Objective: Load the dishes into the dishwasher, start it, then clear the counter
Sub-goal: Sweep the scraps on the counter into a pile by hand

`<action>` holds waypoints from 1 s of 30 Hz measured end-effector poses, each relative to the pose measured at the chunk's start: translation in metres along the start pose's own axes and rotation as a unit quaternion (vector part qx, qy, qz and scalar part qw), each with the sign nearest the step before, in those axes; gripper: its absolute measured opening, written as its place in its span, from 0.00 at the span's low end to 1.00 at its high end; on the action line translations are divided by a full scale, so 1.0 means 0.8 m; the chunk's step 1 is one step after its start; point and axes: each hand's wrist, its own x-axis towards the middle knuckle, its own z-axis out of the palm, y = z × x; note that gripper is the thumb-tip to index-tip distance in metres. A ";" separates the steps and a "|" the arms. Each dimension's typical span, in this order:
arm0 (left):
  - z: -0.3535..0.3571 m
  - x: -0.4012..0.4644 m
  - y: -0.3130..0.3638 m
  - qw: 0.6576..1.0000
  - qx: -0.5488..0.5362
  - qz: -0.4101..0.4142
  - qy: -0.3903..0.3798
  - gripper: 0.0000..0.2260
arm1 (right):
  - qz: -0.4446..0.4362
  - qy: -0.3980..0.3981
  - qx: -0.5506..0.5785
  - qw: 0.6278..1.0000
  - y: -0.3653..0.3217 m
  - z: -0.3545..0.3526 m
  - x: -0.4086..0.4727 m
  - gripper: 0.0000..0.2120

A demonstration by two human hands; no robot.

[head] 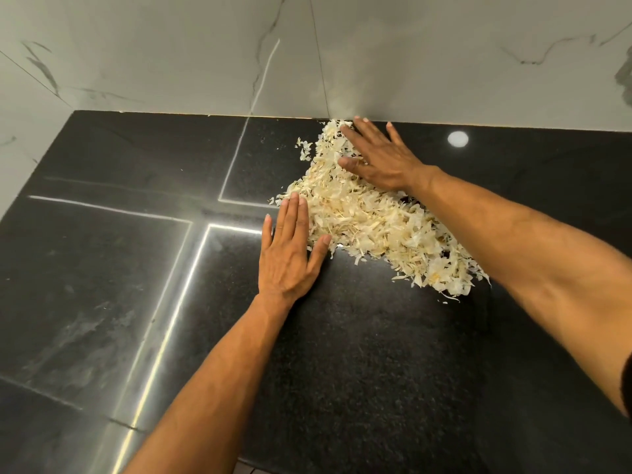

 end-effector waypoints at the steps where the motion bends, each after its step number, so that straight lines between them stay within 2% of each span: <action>1: 0.001 0.001 0.000 1.000 -0.002 0.001 0.001 0.33 | 0.006 0.003 -0.001 1.000 0.002 -0.003 0.005 0.40; 7: 0.000 0.002 -0.002 0.999 -0.027 -0.022 0.010 0.33 | 0.004 -0.046 -0.030 0.998 -0.015 0.001 0.037 0.38; 12: 0.000 0.001 0.001 0.998 -0.037 -0.038 0.023 0.34 | -0.094 -0.048 -0.013 0.994 -0.029 0.001 0.028 0.38; 15: 0.000 0.001 0.000 0.998 -0.035 -0.045 0.024 0.34 | -0.066 -0.039 -0.007 0.997 -0.027 -0.007 0.043 0.42; 20: 0.002 0.003 -0.003 0.997 -0.043 -0.056 0.028 0.33 | -0.021 -0.049 -0.039 0.998 -0.030 -0.002 0.062 0.40; 25: 0.003 0.004 -0.003 0.997 -0.047 -0.052 0.024 0.33 | -0.115 -0.057 -0.008 0.992 -0.036 0.005 0.048 0.36; 30: 0.003 0.003 -0.004 0.997 -0.052 -0.059 0.025 0.33 | -0.038 -0.039 0.034 0.998 -0.039 -0.003 0.072 0.35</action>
